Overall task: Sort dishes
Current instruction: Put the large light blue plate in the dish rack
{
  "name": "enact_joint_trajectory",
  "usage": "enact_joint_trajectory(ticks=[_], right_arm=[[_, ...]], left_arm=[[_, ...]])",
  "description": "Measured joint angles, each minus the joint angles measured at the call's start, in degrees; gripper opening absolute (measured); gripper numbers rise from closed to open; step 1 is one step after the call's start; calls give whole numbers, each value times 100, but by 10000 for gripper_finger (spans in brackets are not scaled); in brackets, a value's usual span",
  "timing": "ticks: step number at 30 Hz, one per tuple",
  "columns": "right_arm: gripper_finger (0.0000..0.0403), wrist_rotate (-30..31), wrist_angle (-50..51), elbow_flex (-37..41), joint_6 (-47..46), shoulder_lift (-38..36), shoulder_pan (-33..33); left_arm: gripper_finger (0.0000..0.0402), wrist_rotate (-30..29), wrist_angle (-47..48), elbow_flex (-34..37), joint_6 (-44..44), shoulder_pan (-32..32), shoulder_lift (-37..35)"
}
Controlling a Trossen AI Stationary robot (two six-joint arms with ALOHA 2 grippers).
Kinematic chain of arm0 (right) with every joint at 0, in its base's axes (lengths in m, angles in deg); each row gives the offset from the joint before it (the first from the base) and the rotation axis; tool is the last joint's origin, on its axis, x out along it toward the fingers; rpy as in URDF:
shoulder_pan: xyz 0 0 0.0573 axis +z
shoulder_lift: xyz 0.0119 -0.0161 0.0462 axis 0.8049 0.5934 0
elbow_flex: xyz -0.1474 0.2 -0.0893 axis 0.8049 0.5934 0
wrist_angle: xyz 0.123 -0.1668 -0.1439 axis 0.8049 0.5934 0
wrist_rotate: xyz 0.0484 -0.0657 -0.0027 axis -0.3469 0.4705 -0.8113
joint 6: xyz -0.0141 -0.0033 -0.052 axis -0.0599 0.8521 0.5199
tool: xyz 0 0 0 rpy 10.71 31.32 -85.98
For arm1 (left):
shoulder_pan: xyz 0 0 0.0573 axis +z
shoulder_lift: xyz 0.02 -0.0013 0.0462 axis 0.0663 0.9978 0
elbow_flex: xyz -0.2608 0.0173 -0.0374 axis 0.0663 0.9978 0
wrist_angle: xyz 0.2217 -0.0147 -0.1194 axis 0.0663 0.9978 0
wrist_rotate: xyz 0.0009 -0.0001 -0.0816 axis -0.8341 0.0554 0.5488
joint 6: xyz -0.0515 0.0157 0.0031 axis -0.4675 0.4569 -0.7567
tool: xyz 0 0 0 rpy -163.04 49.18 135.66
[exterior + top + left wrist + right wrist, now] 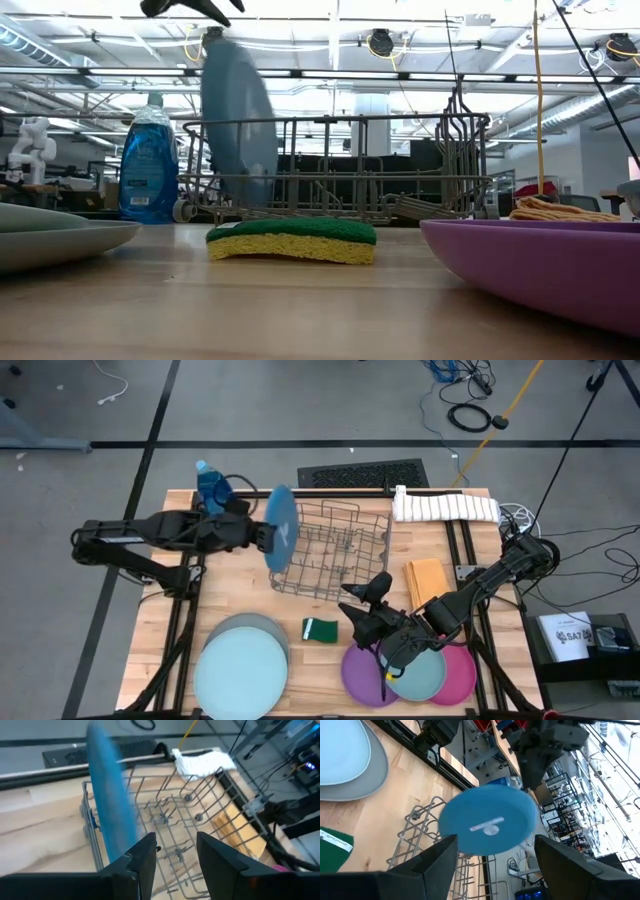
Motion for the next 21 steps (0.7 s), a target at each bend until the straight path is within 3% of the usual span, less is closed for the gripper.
enact_joint_trajectory(ticks=[9, 13, 15, 21], right_arm=[[257, 0, -2, 0, 0, -2, 0], [257, 24, 8, 0, 0, -2, 0], [257, 42, 83, 0, -11, -2, 1], [257, 239, 496, 0, -327, -11, 70]], left_arm=[[141, -446, -884, -7, 1176, -5, -400], [141, 126, -875, -7, 1832, -35, -444], [141, 477, -683, -7, 2245, -217, -469], [141, 535, 229, -7, 2542, -1336, -399]])
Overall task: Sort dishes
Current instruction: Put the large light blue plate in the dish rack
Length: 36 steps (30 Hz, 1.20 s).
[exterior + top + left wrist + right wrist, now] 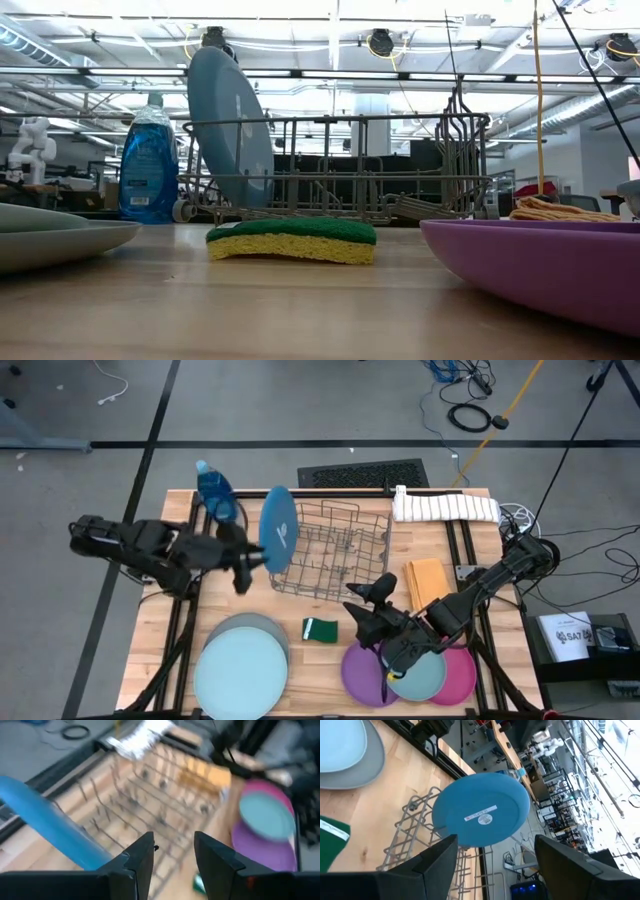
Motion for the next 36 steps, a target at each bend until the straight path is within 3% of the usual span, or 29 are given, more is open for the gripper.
enact_joint_trajectory(ticks=[8, 16, 19, 24, 30, 36], right_arm=[[257, 89, 397, 0, -461, 0, -17], [257, 90, 393, 0, -466, 0, -53], [257, 89, 393, 0, -466, 0, -111], [257, 89, 390, 0, -359, 0, -200], [257, 50, 335, 0, -67, 0, -291], [257, -310, 254, 0, -3, 0, -354]], left_arm=[[140, 248, 131, -4, -35, -1425, 581], [140, 1882, 436, -4, -718, -2349, 1771], [141, 2197, 235, -4, -1180, -2575, 2243], [141, 3256, -330, -35, -1947, -2767, 2928], [144, 3422, -799, -473, -2355, -3087, 3505], [175, 3252, -1062, -757, -2723, -3302, 4058]])
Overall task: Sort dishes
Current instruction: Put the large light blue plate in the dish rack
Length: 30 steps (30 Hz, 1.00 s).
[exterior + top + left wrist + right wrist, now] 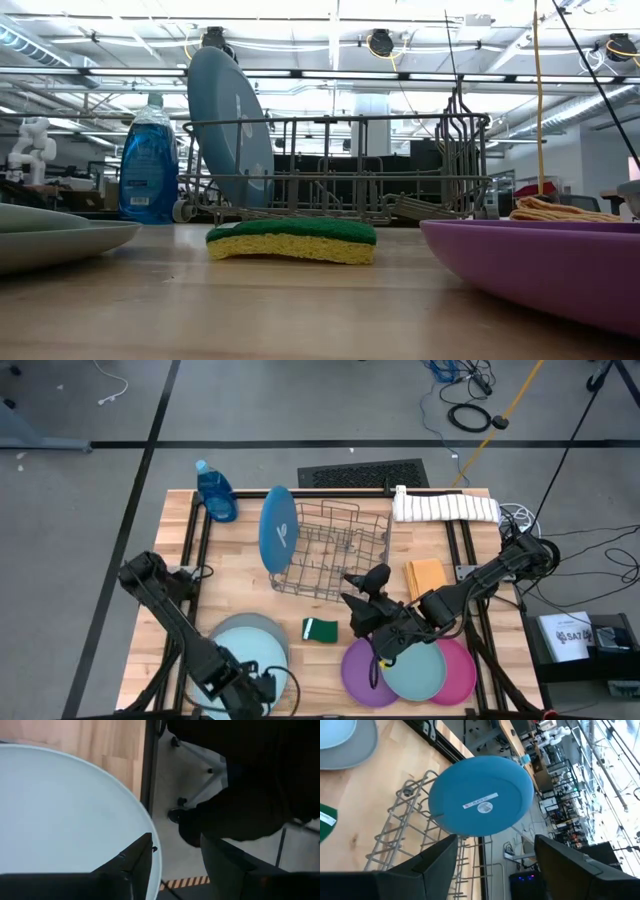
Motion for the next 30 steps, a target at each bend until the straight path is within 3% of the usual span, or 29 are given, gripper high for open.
enact_joint_trajectory(ticks=[11, 17, 30], right_arm=[[257, -244, -65, 0, 43, 0, -2], [257, -246, -69, 0, 98, 0, -2], [257, -252, -247, 0, 184, 0, 0]], left_arm=[[236, -92, 221, -471, -575, -206, 1038], [238, -201, 802, -681, -1233, -206, 1432], [238, -816, 568, -705, -1519, -232, 1559]])
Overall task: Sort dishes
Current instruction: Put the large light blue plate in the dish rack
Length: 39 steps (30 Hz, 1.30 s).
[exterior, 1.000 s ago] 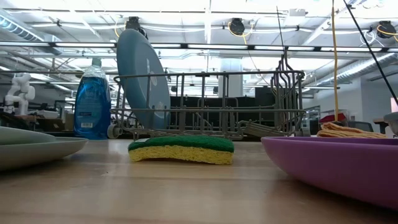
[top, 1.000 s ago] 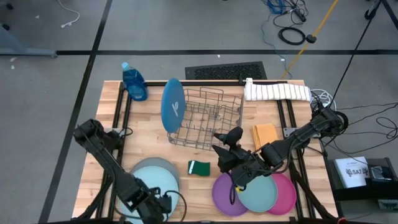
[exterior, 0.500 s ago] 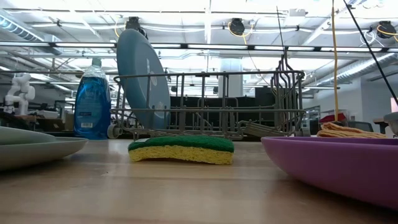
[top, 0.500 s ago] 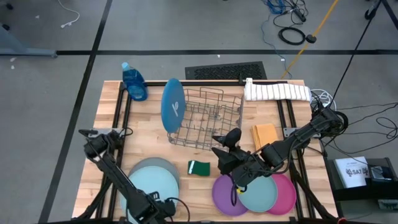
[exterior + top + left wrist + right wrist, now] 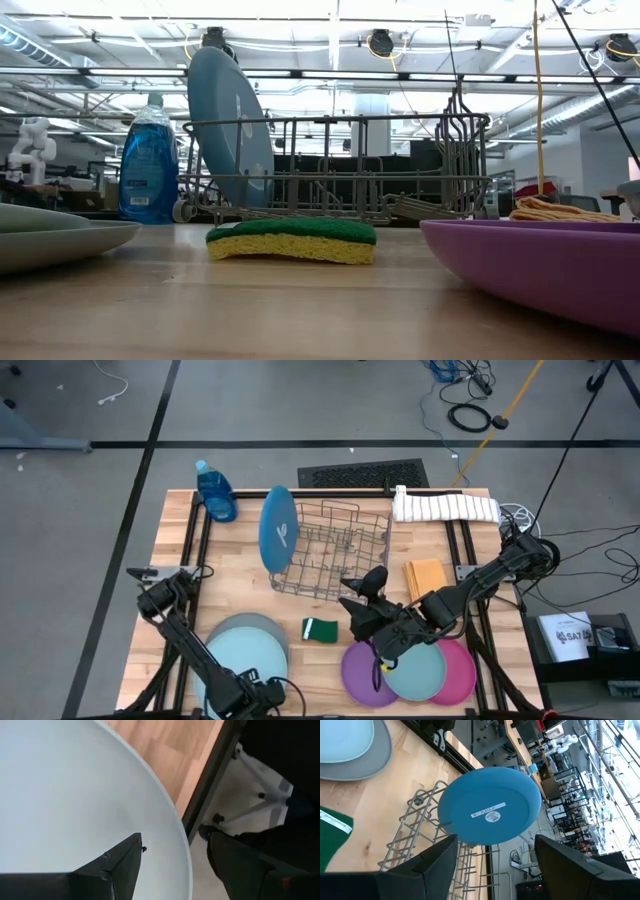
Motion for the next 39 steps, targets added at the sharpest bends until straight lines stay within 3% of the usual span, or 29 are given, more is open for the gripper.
enact_joint_trajectory(ticks=[12, 17, 26, 33, 39], right_arm=[[257, 15, -11, 0, -37, 0, -30], [257, 14, -11, 0, -39, 0, -35], [257, 15, -9, 0, -41, 0, -37], [257, 17, -11, 0, -42, 0, -37], [257, 17, -11, 0, -42, 0, -37]], left_arm=[[221, 151, 163, -11, 1, 59, 408], [161, 155, 452, -11, 21, 74, 379], [15, 205, 623, 11, 170, 70, 375], [2, 156, 954, -113, 177, 128, 162], [1, 30, 1771, -718, 362, 183, 142]])
